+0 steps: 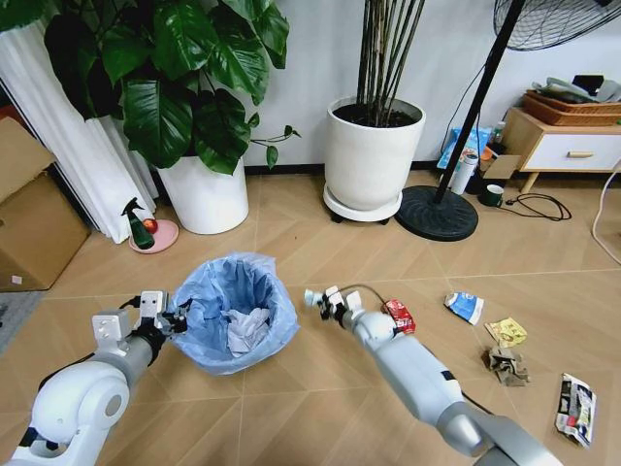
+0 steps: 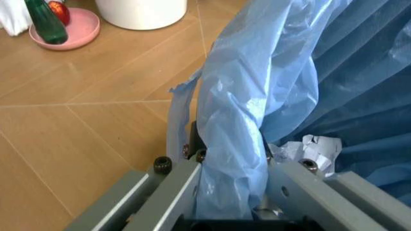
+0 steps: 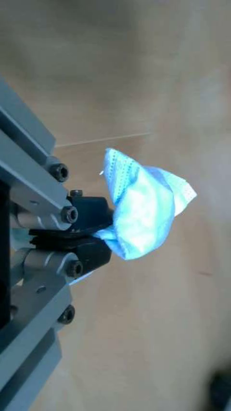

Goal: Pick up the trash bin and place the garbage on the floor into it.

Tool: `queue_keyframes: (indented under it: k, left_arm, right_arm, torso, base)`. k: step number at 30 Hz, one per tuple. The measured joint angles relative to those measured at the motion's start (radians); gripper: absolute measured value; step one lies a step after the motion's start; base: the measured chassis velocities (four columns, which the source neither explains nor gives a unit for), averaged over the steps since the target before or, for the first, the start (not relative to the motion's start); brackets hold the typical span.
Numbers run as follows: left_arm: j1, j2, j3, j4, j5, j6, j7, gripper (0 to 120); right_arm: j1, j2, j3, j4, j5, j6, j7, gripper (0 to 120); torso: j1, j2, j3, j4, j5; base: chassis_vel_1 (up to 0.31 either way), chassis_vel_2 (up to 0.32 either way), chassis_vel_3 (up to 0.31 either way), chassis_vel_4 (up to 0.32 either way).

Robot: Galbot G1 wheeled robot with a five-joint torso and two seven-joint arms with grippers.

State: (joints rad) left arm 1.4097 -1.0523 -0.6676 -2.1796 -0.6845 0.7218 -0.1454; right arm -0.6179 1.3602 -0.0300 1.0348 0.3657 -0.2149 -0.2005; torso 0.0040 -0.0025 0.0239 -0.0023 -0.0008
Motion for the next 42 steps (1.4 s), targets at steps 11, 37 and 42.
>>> queue_keyframes:
  k: [11,37,42]
  left_arm:
    - [-0.001,0.004,0.006,0.009,-0.002,0.003,-0.002,0]
    - [-0.020,0.002,0.017,0.027,-0.004,0.004,-0.003,0]
    - [-0.026,0.003,0.024,0.030,-0.004,0.005,-0.003,0]
  right_arm:
    - [0.072,-0.081,0.003,0.339,0.189,-0.063,-0.004,0]
    - [0.061,-0.362,-0.269,0.897,0.474,-0.204,-0.056,0]
    - [0.066,-0.360,-0.302,0.898,0.453,-0.202,-0.040,15]
  torso:
    - [0.000,0.000,0.000,0.0001,0.0000]
    - [0.000,0.000,0.000,-0.0001,0.0000]
    - [0.000,0.000,0.000,0.0000,-0.0001]
  base:
    - [0.000,0.000,0.000,0.000]
    - [0.000,0.000,0.000,0.000]
    - [0.000,0.000,0.000,0.000]
